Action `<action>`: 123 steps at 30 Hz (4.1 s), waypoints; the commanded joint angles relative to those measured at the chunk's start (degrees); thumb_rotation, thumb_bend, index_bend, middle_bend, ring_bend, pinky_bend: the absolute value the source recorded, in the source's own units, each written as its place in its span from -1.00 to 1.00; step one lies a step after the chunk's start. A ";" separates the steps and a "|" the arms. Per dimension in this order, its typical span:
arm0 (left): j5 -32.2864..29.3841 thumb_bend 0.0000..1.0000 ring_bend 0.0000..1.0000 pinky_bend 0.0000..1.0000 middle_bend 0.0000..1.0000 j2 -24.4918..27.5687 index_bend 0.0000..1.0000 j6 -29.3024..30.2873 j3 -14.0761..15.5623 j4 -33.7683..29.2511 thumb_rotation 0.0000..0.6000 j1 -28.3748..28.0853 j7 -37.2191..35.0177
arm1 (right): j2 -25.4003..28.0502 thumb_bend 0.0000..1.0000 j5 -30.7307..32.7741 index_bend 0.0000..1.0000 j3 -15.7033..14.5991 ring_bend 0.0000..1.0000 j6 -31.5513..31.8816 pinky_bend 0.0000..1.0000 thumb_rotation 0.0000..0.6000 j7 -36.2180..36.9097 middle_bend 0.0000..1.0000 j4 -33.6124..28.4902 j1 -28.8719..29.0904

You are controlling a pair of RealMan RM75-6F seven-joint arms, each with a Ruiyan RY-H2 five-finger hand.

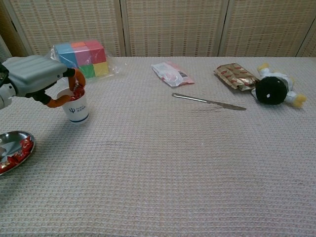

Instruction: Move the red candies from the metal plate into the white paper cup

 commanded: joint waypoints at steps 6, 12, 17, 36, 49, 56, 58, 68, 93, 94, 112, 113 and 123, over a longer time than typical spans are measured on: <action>0.19 -0.08 0.76 1.00 -0.54 2.83 -0.59 1.70 1.03 -2.86 1.00 1.29 -0.30 | 0.28 -0.77 -0.58 -1.00 -0.28 -1.00 0.29 -1.00 1.00 0.54 -1.00 0.00 -0.20; -0.78 -0.08 0.76 1.00 -0.41 2.71 -0.57 1.08 1.35 -2.69 1.00 1.17 -0.16 | 0.45 -0.77 -1.16 -1.00 -0.29 -1.00 1.05 -1.00 1.00 0.96 -1.00 -0.06 -0.45; 0.27 -0.11 0.76 1.00 -0.43 3.03 -0.68 1.48 2.11 -3.06 1.00 1.30 -1.31 | 0.43 -0.77 -0.73 -1.00 -0.19 -1.00 0.56 -1.00 1.00 0.94 -1.00 0.03 -0.29; 12.71 -0.17 0.77 1.00 -0.43 11.14 -0.55 21.68 14.12 -6.73 1.00 17.73 -16.81 | 0.53 -0.77 -1.53 -1.00 -0.60 -1.00 0.88 -1.00 1.00 1.00 -1.00 -0.15 -0.57; 10.70 -0.17 0.77 1.00 -0.33 1.28 -0.50 22.51 16.01 12.28 1.00 26.18 -25.35 | 0.57 -0.77 -3.54 -1.00 -1.46 -1.00 1.11 -1.00 1.00 1.10 -1.00 -0.27 -0.65; 11.92 -0.17 0.77 1.00 -0.27 -2.54 -0.36 23.66 14.98 18.15 1.00 26.87 -21.94 | 0.27 -0.77 -3.63 -1.00 -1.59 -1.00 1.20 -1.00 1.00 0.27 -1.00 -0.19 -0.83; 11.92 -0.17 0.77 1.00 -0.25 -3.18 -0.34 23.11 14.92 19.37 1.00 27.04 -20.62 | 0.31 -0.77 -3.79 -1.00 -1.75 -1.00 1.02 -1.00 1.00 0.32 -1.00 -0.33 -0.80; 11.50 -0.18 0.76 1.00 -0.16 -4.16 -0.19 20.31 14.51 21.90 1.00 27.45 -17.73 | 0.71 -0.77 -4.02 -1.00 -1.97 -1.00 0.55 -1.00 1.00 0.99 -1.00 -0.44 -0.64; 16.69 -0.17 0.76 1.00 0.31 1.67 0.22 24.86 5.26 6.56 1.00 17.77 -14.31 | 0.69 -0.77 -2.95 -1.00 -1.46 -1.00 -0.35 -1.00 1.00 1.16 -1.00 -0.38 -0.16; 16.32 -0.17 0.76 1.00 0.30 2.23 0.22 23.61 4.35 4.79 1.00 16.58 -13.86 | 0.66 -0.77 -2.82 -1.00 -1.42 -1.00 -0.47 -1.00 1.00 1.07 -1.00 -0.38 -0.11; 7.23 -0.17 0.76 1.00 0.20 -3.07 0.18 7.52 -3.10 5.44 1.00 2.83 -6.38 | 0.50 -0.77 0.03 -1.00 -0.29 -1.00 -1.67 -1.00 1.00 0.85 -1.00 -0.23 0.47; 6.96 -0.17 0.76 1.00 0.19 -3.33 0.18 7.12 -2.91 5.82 1.00 2.69 -6.31 | 0.48 -0.77 0.15 -1.00 -0.25 -1.00 -1.69 -1.00 1.00 0.81 -1.00 -0.23 0.48; 6.05 -0.17 0.76 1.00 -0.16 -4.83 -0.34 5.60 -1.02 9.15 1.00 1.80 -6.57 | 0.14 -0.77 0.51 -1.00 -0.27 -1.00 -2.09 -1.00 1.00 0.02 -1.00 -0.34 0.66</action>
